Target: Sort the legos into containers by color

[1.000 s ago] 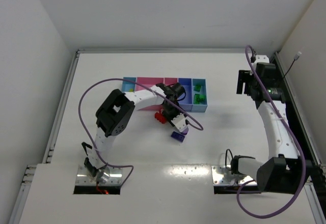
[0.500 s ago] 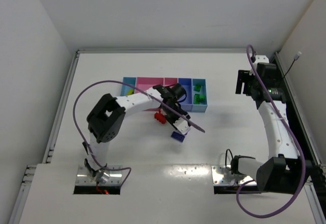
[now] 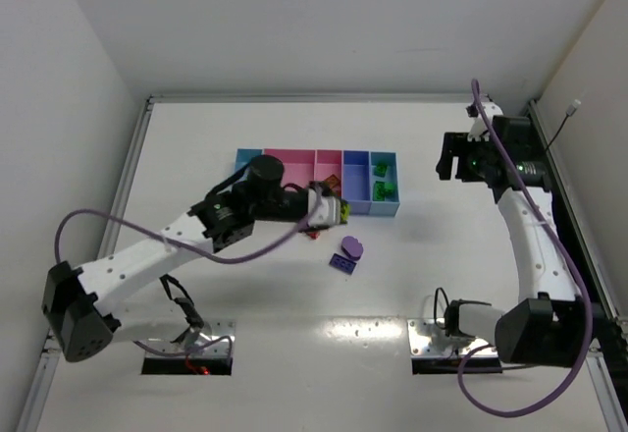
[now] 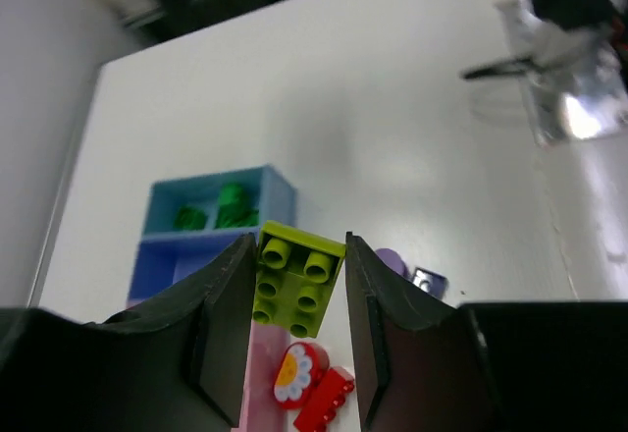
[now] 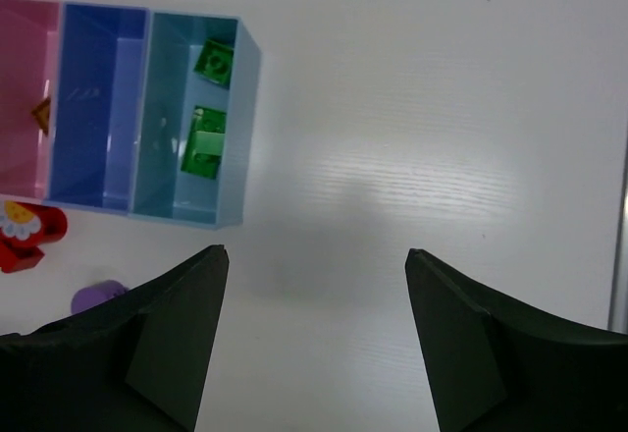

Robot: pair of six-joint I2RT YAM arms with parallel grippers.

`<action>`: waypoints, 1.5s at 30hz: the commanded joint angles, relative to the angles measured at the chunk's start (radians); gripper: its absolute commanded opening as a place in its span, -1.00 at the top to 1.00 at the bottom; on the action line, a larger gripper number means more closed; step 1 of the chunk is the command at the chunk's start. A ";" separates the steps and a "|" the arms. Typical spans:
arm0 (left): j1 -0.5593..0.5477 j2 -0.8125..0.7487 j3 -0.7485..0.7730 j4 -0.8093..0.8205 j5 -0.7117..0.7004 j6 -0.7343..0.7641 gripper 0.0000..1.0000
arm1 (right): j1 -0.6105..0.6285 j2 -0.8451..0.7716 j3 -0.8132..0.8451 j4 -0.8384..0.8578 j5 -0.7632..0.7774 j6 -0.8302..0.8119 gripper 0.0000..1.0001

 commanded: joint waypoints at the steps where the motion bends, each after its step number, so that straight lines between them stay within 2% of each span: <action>1: 0.114 -0.086 -0.019 0.218 -0.225 -0.488 1.00 | 0.026 0.050 0.081 -0.010 -0.089 0.018 -0.51; 3: 0.165 -0.141 -0.043 0.199 -0.303 -0.587 1.00 | 0.051 0.080 0.101 -0.019 -0.098 0.008 -0.51; 4: 0.188 -0.154 -0.043 0.187 -0.397 -0.615 1.00 | 0.069 0.110 0.125 -0.019 -0.098 -0.001 -0.51; 7: 0.305 -0.154 -0.033 0.094 -0.486 -0.706 1.00 | 0.115 0.169 0.191 -0.041 -0.109 -0.024 -0.51; 10: 0.476 -0.105 -0.042 0.041 -0.462 -0.787 1.00 | 0.139 0.253 0.295 -0.080 -0.144 -0.060 -0.57; 16: 0.648 0.022 -0.065 0.018 -0.377 -0.910 1.00 | 0.184 0.419 0.496 -0.166 -0.142 -0.134 -0.67; 22: 0.728 0.151 -0.042 -0.002 -0.339 -0.953 1.00 | 0.184 0.448 0.497 -0.166 -0.132 -0.154 -0.99; 27: 0.757 0.217 -0.033 -0.002 -0.363 -0.939 1.00 | 0.173 0.448 0.463 -0.111 -0.067 -0.068 -0.99; 32: 0.784 0.315 0.006 -0.002 -0.354 -0.939 1.00 | 0.173 0.460 0.463 -0.140 -0.090 -0.099 -0.99; 36: 0.793 0.374 0.045 -0.002 -0.329 -0.929 0.56 | 0.186 0.451 0.463 -0.150 -0.099 -0.168 -0.99; 37: 0.793 0.383 0.061 -0.002 -0.329 -0.918 0.53 | 0.195 0.451 0.463 -0.165 -0.115 -0.168 -0.99; 38: 0.793 0.397 0.061 0.007 -0.329 -0.918 0.40 | 0.195 0.462 0.463 -0.182 -0.135 -0.197 -0.99; 41: 0.802 0.406 0.082 0.007 -0.329 -0.918 0.19 | 0.205 0.462 0.475 -0.211 -0.190 -0.255 -0.97; 42: 0.802 0.406 0.082 0.020 -0.317 -0.918 -0.01 | 0.215 0.453 0.475 -0.211 -0.205 -0.290 -0.94; 45: 0.802 0.406 0.092 0.047 -0.290 -0.907 -0.22 | 0.251 0.427 0.464 -0.236 -0.236 -0.347 -0.89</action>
